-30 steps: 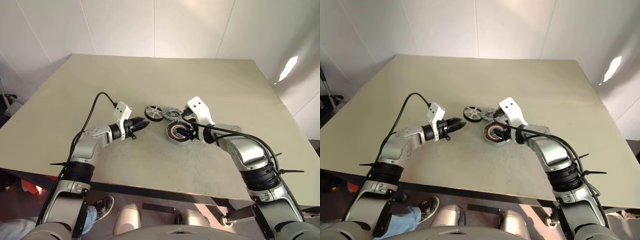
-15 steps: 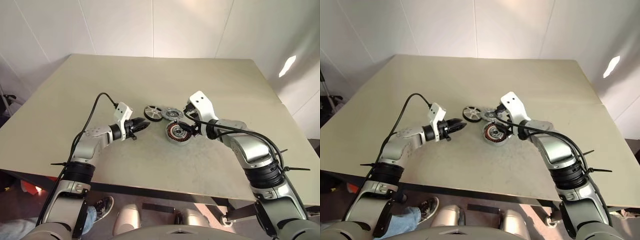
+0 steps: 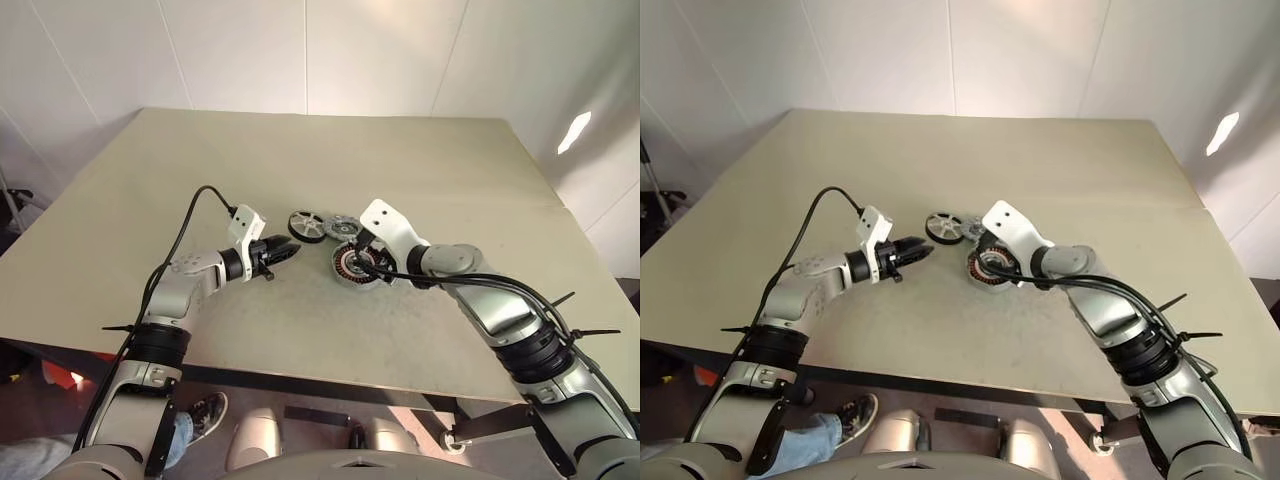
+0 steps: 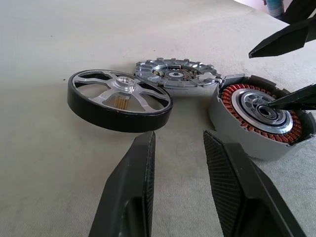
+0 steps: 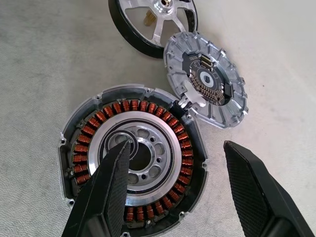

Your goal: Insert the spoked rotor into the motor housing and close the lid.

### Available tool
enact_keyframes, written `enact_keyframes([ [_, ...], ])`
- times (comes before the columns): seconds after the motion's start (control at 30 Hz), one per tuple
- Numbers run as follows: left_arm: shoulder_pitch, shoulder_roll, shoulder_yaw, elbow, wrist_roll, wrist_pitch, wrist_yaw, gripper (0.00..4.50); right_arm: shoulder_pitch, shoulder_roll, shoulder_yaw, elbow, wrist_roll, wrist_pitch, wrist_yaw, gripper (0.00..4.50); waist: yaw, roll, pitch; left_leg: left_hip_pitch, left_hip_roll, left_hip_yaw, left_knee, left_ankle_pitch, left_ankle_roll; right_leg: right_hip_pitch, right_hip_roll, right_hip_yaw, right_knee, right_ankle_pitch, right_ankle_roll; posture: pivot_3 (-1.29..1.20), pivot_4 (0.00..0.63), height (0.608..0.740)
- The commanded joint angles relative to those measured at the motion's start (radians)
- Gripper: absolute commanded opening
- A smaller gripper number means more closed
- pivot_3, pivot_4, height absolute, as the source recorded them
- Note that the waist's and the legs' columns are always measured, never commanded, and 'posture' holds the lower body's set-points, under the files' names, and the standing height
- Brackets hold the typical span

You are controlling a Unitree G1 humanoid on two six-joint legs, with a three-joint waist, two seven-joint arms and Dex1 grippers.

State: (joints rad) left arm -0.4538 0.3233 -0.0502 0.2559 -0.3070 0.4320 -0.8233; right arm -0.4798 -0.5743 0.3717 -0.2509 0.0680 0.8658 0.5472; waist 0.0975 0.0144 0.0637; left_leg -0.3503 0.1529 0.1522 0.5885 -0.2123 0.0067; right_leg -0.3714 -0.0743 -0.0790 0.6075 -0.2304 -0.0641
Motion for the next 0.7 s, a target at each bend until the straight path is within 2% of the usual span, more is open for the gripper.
enact_keyframes([
  [0.03,0.003,0.007,0.011,-0.031,-0.002,-0.022,0.003,1.63,-0.032,0.0,-0.002,-0.012,-0.024,-0.026,0.013,3.39,0.0,0.0,0.0,0.0,0.0,0.0,0.0,0.0,0.0,0.0,0.0,0.0,0.0,0.0,0.0,0.0,0.0,0.74],
  [0.7,0.011,0.009,0.014,-0.037,-0.003,-0.018,0.015,1.63,-0.036,0.027,0.009,0.055,-0.089,-0.064,0.042,3.39,0.0,0.0,0.0,0.0,0.0,0.0,0.001,0.0,0.0,0.0,0.0,0.0,0.001,0.0,0.0,0.0,0.0,0.74],
])
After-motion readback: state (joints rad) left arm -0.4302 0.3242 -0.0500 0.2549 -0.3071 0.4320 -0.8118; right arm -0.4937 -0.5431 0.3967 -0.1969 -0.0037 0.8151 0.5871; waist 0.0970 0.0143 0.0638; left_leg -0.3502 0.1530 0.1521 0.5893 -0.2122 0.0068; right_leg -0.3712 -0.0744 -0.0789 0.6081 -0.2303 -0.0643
